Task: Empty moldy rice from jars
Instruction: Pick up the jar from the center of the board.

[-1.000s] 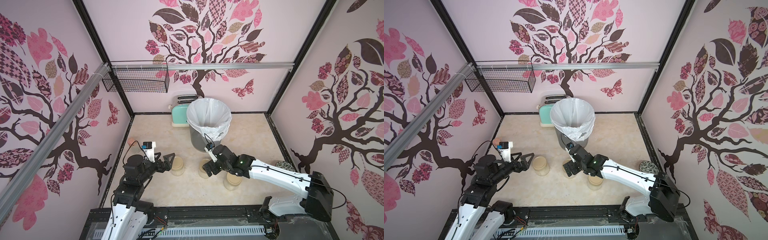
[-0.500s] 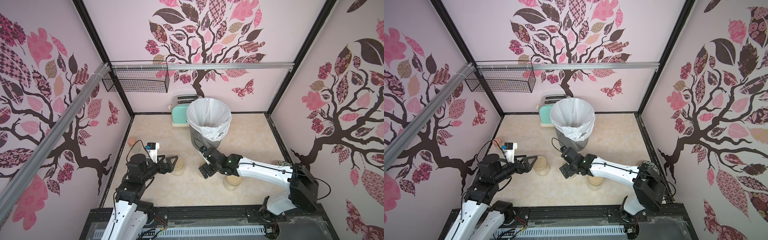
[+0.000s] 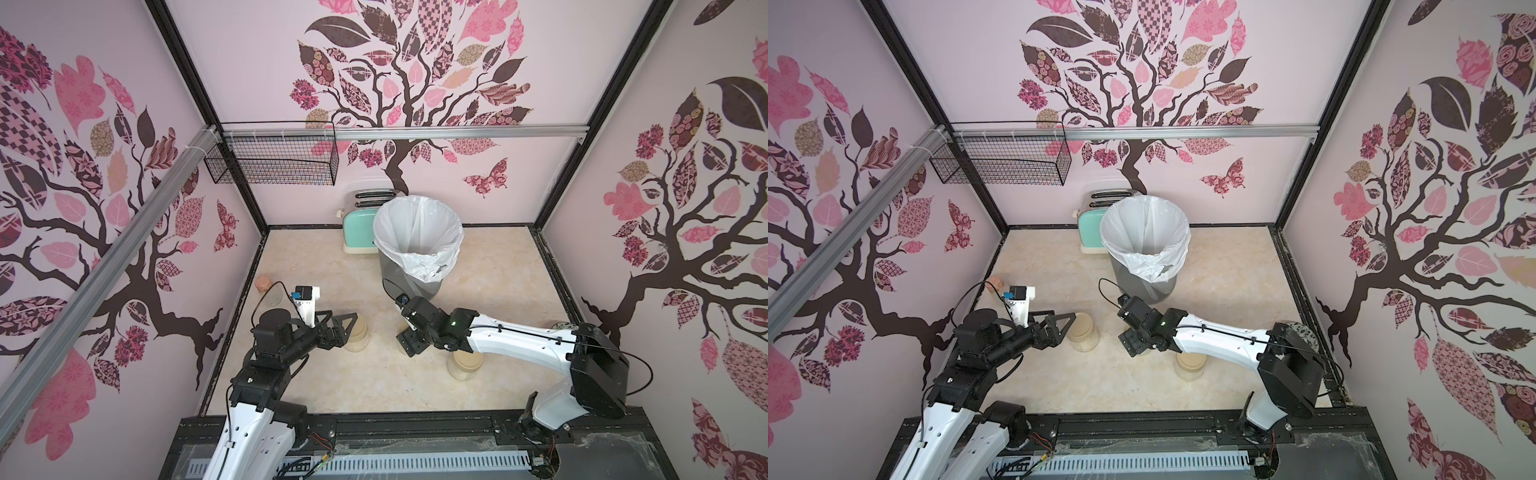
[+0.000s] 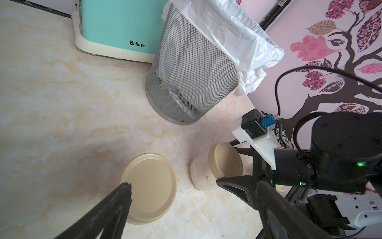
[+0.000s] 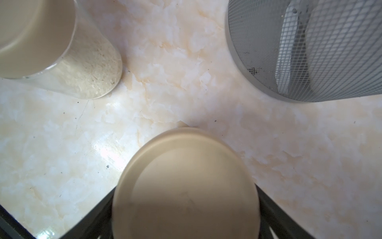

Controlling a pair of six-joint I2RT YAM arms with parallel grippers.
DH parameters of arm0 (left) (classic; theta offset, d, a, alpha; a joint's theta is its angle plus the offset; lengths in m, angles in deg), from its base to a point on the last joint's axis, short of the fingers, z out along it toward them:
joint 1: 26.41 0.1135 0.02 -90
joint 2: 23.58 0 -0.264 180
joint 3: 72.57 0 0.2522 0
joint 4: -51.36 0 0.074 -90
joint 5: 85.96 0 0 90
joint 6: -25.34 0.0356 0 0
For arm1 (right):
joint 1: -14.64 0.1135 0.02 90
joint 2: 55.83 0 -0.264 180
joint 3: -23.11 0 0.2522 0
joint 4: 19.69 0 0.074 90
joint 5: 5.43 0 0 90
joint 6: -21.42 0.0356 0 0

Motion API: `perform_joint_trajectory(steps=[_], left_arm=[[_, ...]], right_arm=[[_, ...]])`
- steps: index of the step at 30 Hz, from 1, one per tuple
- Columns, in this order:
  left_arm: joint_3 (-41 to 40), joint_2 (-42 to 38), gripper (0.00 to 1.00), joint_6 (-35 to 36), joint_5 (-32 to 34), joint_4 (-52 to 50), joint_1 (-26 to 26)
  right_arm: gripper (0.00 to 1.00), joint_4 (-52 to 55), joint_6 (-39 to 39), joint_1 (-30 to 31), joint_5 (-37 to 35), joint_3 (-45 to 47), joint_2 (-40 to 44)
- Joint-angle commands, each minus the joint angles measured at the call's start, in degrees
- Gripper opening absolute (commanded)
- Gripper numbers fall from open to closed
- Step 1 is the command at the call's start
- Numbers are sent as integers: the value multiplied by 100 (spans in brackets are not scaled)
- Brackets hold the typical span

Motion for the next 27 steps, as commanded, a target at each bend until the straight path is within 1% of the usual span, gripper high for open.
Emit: perform_joint_trajectory(steps=[1, 6, 11, 15, 17, 19, 22, 25, 27], left_arm=[[-84, -39, 97, 93, -117, 128, -23], [-98, -29, 96, 129, -195, 170, -45], [-68, -23, 96, 305, -325, 198, -142], [-32, 1, 96, 543, -340, 217, -362], [-19, 22, 96, 722, -299, 189, -576], [-1, 74, 96, 932, -146, 187, -936], [23, 240, 97, 1217, 134, 286, -1535], [96, 582, 98, 1439, 416, 444, -2136], [168, 875, 98, 1498, 560, 611, -2395]], right_arm=[[69, 49, 57, 35, -300, -95, 53], [67, 29, 94, 37, -306, -44, 127], [64, -197, 172, -37, 50, 29, 642], [62, -164, 248, -344, 472, 1, 974], [62, -96, 254, -486, 632, -39, 1155], [62, -13, 245, -683, 975, -110, 1369], [61, 218, 172, -858, 1219, -309, 1651], [61, 603, 8, -992, 1389, -651, 1827], [61, 785, -40, -1088, 1591, -869, 1910]])
